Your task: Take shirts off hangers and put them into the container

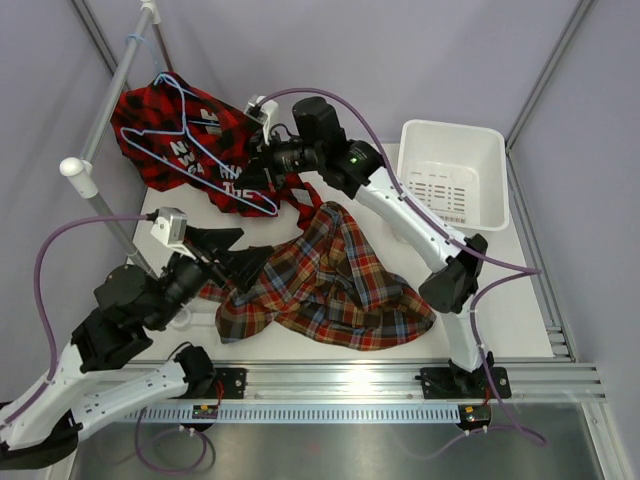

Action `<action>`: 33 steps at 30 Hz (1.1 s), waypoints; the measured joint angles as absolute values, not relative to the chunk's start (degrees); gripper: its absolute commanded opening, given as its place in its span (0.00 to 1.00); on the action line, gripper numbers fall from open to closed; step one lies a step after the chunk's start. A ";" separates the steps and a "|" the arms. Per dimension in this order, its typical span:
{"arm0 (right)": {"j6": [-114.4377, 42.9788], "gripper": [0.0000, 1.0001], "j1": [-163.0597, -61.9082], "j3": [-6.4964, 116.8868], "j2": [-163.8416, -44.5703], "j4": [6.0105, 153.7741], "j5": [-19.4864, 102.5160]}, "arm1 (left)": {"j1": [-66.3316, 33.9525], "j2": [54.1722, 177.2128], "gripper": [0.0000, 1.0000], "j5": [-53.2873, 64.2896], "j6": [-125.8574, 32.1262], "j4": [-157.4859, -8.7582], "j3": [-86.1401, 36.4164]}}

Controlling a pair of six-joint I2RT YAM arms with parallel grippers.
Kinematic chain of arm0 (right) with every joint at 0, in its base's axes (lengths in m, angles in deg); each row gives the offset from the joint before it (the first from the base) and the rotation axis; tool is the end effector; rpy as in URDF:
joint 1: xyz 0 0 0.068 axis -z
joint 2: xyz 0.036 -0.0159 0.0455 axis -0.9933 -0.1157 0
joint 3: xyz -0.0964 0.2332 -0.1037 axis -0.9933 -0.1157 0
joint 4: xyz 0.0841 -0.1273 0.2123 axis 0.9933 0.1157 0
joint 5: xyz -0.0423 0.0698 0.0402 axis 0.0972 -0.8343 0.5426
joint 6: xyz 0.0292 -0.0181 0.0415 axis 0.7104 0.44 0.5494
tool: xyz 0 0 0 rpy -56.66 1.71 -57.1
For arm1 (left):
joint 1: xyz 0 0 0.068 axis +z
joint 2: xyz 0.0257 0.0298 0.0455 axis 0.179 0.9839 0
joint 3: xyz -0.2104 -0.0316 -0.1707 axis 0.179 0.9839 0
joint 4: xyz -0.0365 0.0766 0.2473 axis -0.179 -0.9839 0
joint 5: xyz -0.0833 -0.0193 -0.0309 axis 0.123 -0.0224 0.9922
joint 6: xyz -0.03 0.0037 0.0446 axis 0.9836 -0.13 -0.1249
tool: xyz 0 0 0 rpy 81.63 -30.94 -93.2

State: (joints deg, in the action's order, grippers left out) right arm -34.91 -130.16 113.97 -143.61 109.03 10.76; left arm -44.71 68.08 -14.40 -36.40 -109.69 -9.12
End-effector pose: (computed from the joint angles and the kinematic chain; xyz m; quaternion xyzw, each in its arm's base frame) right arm 0.3092 0.3616 0.4305 -0.4394 0.6432 0.4938 0.3866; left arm 0.0526 -0.0624 0.4145 0.1211 0.6706 -0.3999 0.6129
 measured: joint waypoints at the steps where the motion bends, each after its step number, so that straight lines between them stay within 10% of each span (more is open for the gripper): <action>1: -34.93 0.00 -130.16 113.97 -142.65 109.19 11.68 | -44.71 69.30 0.99 -16.28 -36.14 -107.66 -8.85; 33: -36.65 0.00 -128.57 84.55 -113.89 109.97 21.47 | -45.48 80.75 0.99 -29.63 -28.86 -83.88 -12.53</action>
State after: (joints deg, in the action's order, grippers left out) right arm -36.65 -128.57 84.55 -113.89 109.97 21.47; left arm -45.48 80.75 -29.63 -28.86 -83.88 -12.53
